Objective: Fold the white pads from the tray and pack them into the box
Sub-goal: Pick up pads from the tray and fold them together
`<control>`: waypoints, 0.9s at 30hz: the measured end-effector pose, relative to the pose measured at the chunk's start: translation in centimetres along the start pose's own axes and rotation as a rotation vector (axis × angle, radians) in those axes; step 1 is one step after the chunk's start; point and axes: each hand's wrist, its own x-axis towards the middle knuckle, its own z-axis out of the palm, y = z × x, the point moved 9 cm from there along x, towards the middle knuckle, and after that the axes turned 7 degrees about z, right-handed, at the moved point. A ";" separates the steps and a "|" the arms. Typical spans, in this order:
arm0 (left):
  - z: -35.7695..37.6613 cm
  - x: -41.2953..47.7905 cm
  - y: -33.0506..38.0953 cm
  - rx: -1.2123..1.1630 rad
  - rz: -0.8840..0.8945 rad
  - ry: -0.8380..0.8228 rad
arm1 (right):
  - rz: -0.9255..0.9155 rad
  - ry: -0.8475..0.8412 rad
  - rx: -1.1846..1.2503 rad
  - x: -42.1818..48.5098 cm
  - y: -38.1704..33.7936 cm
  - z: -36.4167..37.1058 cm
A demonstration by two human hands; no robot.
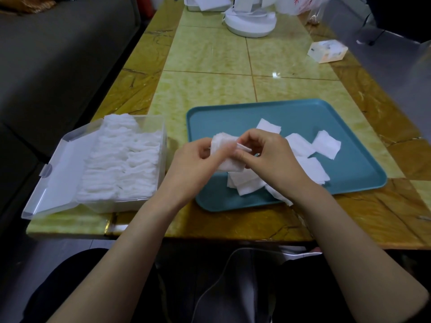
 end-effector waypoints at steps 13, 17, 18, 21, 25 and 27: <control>-4.0 0.0 0.3 0.265 0.050 0.311 | -0.042 -0.460 -0.489 -1.1 2.4 4.4; -3.9 -0.1 0.5 0.268 0.055 0.300 | -0.029 -0.334 -0.486 -0.2 2.3 3.2; -3.9 -0.1 0.5 0.271 0.053 0.298 | -0.027 -0.305 -0.481 -0.1 2.1 2.9; -3.9 0.0 0.5 0.285 0.049 0.296 | -0.010 -0.229 -0.489 0.2 2.2 2.2; -3.9 0.0 0.6 0.303 0.051 0.297 | -0.028 -0.121 -0.490 0.5 2.0 1.1; -4.0 0.0 0.5 0.324 0.053 0.301 | -0.070 -0.003 -0.388 0.4 1.1 0.0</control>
